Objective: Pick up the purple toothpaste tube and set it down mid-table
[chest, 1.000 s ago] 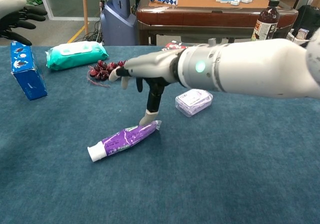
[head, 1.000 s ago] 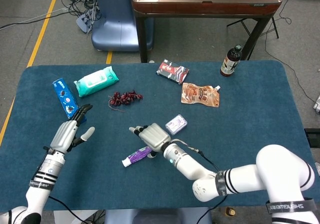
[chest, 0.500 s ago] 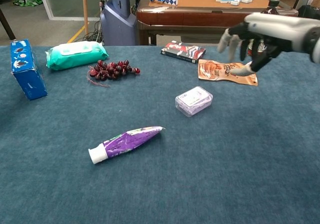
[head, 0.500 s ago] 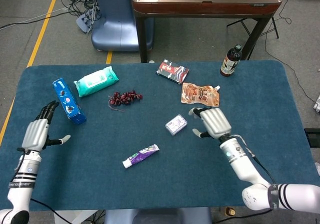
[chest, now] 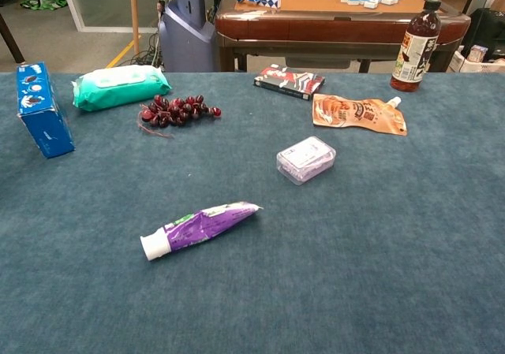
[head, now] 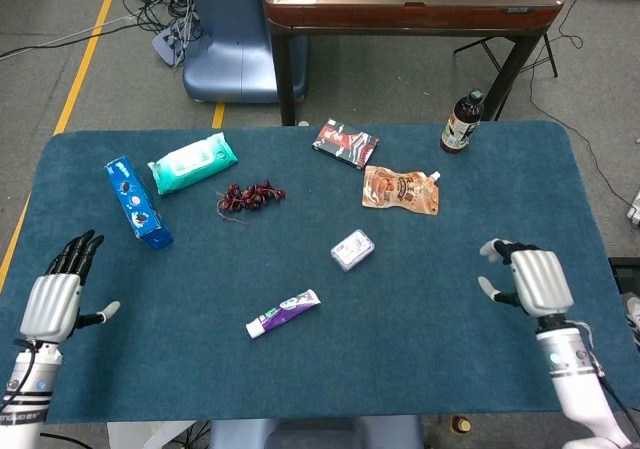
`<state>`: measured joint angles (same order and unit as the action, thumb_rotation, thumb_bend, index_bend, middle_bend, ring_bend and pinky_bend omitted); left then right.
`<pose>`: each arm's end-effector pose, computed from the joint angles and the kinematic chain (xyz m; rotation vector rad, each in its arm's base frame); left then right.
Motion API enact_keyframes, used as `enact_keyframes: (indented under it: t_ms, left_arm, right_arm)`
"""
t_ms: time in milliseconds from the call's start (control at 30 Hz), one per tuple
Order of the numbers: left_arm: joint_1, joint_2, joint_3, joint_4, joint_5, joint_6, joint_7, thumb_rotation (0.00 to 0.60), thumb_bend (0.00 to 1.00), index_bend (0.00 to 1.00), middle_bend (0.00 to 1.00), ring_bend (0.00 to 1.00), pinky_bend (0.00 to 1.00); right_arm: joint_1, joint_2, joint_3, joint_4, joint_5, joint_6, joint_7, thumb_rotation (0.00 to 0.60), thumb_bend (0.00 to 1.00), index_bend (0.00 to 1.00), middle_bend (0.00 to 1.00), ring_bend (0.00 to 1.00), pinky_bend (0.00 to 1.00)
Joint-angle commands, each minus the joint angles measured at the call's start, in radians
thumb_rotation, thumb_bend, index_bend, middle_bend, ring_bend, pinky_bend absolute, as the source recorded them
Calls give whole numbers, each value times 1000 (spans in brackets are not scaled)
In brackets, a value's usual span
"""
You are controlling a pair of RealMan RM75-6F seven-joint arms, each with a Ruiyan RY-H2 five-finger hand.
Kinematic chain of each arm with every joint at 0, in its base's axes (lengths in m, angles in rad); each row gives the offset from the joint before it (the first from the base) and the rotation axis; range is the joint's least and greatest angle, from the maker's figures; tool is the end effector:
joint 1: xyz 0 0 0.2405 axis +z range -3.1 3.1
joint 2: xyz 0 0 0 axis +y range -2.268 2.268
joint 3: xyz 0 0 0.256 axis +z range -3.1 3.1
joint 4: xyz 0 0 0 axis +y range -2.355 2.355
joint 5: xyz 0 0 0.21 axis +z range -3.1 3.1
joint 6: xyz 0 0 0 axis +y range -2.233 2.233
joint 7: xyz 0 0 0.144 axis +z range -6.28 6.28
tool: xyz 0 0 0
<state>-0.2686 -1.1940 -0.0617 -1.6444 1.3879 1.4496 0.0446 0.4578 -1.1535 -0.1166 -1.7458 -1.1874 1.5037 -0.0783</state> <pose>-0.2747 0.2357 0.1339 -1.4006 -0.9153 -1.0206 -0.2622 -0.2475 0.1311 1.4274 -0.9808 0.9395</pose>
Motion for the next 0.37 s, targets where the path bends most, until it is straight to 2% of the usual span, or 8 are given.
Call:
enact_keyframes:
  t_ms: [33,233,367]
  left_arm:
    - [31,1,29,-30,48,38,22,600,129,0,11,20,128]
    - [60,-2,49,-72,81,62,78,600,130,0,11,20,127]
    - [69,-4,45,-84,90,70,91,600,129,0,11,19,126]
  right_arm:
    - [-78,38,-20,-33,-42,56,7,600,329,410,478,468,458]
    - [-156,52,-24,-57,-90,92,-9,600,329,410,483,468,463]
    - [-185,55,-13,-58,-105,85,-12,600,328,410,487,468,463]
